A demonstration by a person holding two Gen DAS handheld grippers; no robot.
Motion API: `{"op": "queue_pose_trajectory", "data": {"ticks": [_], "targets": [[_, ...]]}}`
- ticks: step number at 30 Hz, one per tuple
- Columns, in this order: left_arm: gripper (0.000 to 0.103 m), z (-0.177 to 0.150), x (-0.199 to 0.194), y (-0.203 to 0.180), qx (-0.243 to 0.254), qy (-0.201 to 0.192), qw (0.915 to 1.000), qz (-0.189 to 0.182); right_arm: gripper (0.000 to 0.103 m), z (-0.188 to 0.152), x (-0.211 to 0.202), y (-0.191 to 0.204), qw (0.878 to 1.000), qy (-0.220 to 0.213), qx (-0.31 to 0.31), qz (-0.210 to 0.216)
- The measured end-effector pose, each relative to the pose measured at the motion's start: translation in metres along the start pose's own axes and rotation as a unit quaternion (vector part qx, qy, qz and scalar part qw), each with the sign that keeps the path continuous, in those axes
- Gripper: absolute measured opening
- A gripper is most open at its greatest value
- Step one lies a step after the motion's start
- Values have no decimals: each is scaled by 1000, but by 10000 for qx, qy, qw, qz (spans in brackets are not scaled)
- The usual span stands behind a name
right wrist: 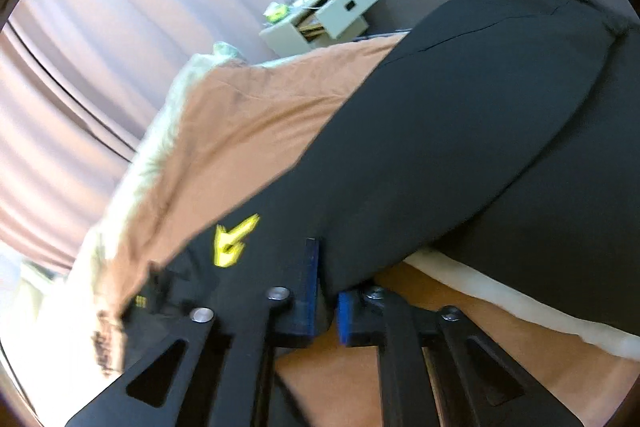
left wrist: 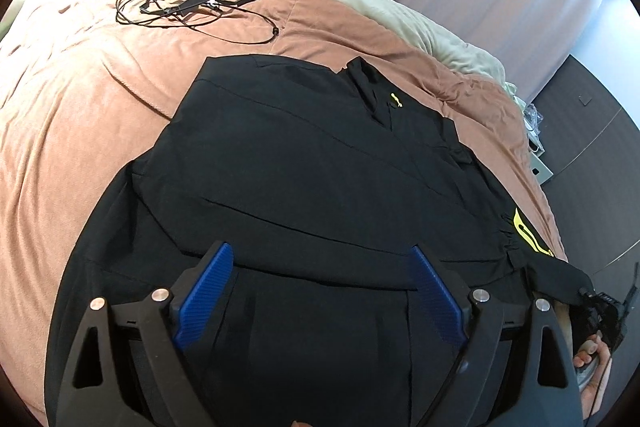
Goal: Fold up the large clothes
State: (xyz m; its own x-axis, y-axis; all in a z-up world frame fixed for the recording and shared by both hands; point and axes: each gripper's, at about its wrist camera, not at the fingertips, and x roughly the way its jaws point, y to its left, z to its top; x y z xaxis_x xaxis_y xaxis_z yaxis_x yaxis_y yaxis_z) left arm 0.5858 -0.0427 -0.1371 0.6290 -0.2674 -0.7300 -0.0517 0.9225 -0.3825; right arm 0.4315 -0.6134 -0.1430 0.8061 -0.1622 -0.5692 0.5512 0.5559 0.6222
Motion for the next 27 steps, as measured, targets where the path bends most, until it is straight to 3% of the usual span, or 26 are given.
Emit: {"op": "queue_pose_trajectory", "data": {"ticks": [6, 13, 21, 27], "targets": [[91, -1, -6, -3, 84, -64, 9998, 144, 4, -5, -21, 48, 9954, -220, -496, 788], [91, 5, -17, 4, -140, -213, 9997, -62, 4, -31, -38, 118, 9813, -290, -1108, 1548], [91, 7, -20, 6, -201, -234, 9993, -222, 5, -87, -17, 190, 9629, 265, -1758, 2028], [91, 8, -24, 7, -268, -281, 9990, -225, 5, -147, 24, 232, 9396, 1144, -2426, 2125]]}}
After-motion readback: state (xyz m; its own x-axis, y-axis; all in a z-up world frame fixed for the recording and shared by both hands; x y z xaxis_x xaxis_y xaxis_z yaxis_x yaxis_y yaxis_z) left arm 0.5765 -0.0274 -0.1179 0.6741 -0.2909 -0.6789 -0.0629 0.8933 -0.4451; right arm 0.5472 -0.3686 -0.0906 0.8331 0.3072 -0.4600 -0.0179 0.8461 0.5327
